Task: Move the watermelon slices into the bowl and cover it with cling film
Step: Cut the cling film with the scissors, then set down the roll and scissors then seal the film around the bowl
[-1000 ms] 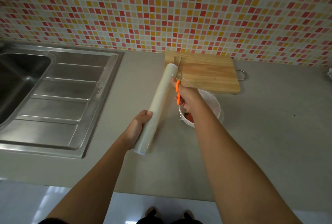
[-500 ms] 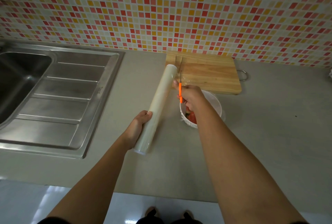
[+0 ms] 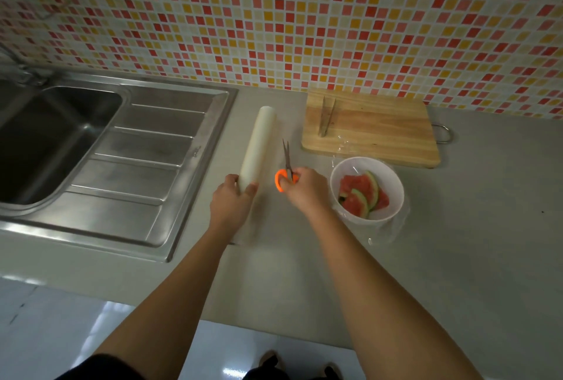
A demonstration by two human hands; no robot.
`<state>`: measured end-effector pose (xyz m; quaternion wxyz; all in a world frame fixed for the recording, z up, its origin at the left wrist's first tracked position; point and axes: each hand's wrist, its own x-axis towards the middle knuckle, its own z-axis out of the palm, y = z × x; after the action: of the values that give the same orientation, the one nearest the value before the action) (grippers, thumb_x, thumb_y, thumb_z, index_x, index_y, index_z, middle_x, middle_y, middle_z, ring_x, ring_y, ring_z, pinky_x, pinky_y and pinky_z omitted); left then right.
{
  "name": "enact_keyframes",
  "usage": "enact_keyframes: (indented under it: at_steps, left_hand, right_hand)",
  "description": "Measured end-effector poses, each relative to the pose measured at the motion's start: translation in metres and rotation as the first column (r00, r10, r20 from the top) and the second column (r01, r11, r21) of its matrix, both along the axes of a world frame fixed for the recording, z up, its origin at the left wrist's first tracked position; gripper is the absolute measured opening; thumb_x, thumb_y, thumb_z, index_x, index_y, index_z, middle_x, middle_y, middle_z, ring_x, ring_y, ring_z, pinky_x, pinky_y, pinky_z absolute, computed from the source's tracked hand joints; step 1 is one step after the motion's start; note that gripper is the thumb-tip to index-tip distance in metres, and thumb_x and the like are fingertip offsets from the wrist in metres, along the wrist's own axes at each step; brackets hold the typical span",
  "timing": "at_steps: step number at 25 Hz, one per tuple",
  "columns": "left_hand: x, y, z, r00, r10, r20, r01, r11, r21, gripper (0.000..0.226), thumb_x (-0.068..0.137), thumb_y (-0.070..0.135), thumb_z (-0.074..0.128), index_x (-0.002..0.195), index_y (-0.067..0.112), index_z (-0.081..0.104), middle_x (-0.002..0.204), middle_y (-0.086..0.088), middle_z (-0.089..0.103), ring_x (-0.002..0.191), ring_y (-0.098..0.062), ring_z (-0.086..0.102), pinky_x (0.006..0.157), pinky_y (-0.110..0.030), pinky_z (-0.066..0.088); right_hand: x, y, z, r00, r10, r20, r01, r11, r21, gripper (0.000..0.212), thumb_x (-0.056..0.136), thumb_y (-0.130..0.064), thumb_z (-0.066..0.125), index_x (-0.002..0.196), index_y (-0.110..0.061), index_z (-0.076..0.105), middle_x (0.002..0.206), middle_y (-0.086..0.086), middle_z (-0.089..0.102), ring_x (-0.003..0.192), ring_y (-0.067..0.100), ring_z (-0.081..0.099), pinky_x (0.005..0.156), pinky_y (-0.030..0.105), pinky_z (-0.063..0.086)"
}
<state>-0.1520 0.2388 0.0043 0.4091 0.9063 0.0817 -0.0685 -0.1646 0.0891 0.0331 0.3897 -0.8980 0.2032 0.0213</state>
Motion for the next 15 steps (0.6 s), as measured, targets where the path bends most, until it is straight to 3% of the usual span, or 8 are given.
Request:
enact_keyframes:
  at_steps: [2, 4, 8, 15]
  left_hand:
    - [0.002, 0.009, -0.003, 0.999, 0.005, 0.036, -0.01, 0.99, 0.141, 0.046, 0.088, 0.04, 0.056, 0.119, 0.006, 0.049, 0.111, -0.018, 0.057, 0.102, -0.038, 0.054, 0.081, -0.037, 0.041]
    - [0.002, 0.016, -0.005, 0.999, -0.004, 0.036, -0.003, 0.979, 0.202, 0.045, 0.088, 0.037, 0.057, 0.116, 0.004, 0.047, 0.112, -0.021, 0.054, 0.101, -0.04, 0.054, 0.08, -0.039, 0.04]
    - [-0.005, 0.02, -0.015, 0.998, -0.055, 0.023, 0.046, 0.954, 0.298, 0.051, 0.086, 0.04, 0.06, 0.117, 0.003, 0.044, 0.112, -0.023, 0.051, 0.102, -0.044, 0.051, 0.083, -0.043, 0.039]
    - [-0.004, 0.022, -0.023, 0.998, -0.057, 0.033, 0.045, 0.954, 0.297, 0.051, 0.087, 0.044, 0.058, 0.116, 0.004, 0.043, 0.115, -0.02, 0.051, 0.105, -0.042, 0.048, 0.08, -0.042, 0.037]
  right_hand:
    - [-0.007, 0.013, -0.009, 0.998, 0.018, -0.055, -0.027, 0.985, -0.169, 0.03, 0.085, -0.032, 0.055, 0.101, -0.009, 0.066, 0.099, 0.017, 0.067, 0.097, 0.034, 0.058, 0.075, 0.032, 0.042]
    - [-0.008, 0.026, -0.018, 0.987, 0.057, -0.152, -0.096, 0.96, -0.262, 0.03, 0.087, -0.026, 0.052, 0.107, -0.006, 0.063, 0.107, 0.019, 0.063, 0.103, 0.035, 0.056, 0.081, 0.035, 0.043]
    - [-0.006, 0.046, -0.027, 0.973, 0.057, -0.223, -0.119, 0.953, -0.279, 0.027, 0.089, -0.019, 0.047, 0.106, -0.005, 0.063, 0.111, 0.016, 0.056, 0.101, 0.031, 0.056, 0.082, 0.034, 0.045]
    - [-0.003, 0.057, -0.039, 0.962, 0.129, -0.239, -0.211, 0.909, -0.359, 0.027, 0.095, -0.018, 0.044, 0.113, -0.006, 0.06, 0.114, 0.013, 0.057, 0.109, 0.027, 0.051, 0.09, 0.034, 0.041]
